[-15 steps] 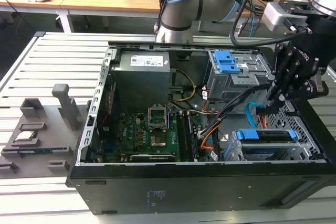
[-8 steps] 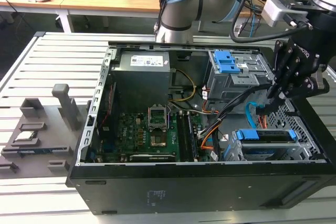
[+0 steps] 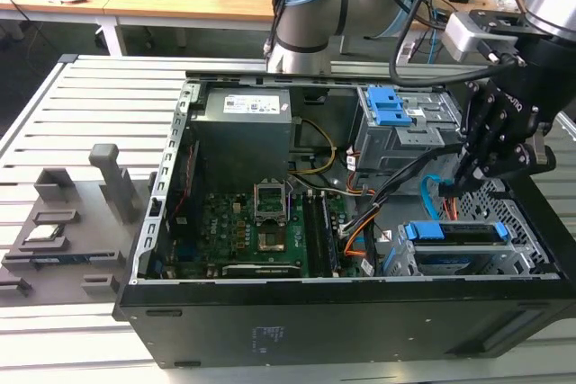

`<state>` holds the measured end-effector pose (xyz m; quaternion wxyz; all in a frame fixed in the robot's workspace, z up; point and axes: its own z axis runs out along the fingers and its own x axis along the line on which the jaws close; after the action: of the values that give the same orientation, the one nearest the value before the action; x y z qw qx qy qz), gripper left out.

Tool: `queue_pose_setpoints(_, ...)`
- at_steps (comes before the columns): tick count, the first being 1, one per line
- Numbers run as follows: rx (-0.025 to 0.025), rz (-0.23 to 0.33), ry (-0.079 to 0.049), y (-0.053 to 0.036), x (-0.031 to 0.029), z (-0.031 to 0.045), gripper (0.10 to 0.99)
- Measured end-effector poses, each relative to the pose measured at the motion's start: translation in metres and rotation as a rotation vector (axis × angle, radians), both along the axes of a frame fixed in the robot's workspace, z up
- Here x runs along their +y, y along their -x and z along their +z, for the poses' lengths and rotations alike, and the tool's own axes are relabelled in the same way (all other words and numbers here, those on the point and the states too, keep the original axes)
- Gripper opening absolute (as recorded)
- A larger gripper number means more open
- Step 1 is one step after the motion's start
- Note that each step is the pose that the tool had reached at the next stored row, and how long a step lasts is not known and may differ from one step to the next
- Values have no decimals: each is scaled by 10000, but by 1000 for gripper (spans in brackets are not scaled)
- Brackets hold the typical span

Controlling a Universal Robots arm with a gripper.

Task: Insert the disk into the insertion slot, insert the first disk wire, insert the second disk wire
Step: 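Insert the first disk wire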

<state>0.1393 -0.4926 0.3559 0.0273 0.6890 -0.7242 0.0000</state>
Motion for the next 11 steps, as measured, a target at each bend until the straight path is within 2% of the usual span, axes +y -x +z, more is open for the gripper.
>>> queue_pose_setpoints(5, 0, 0, 48, 0, 0, -1, 239)
queue_pose_setpoints(6, 0, 0, 56, 0, 0, -1, 227)
queue_pose_setpoints(7, 0, 0, 63, 0, 0, 0, 165)
queue_pose_setpoints(11, 0, 0, 90, 0, 0, 0, 165)
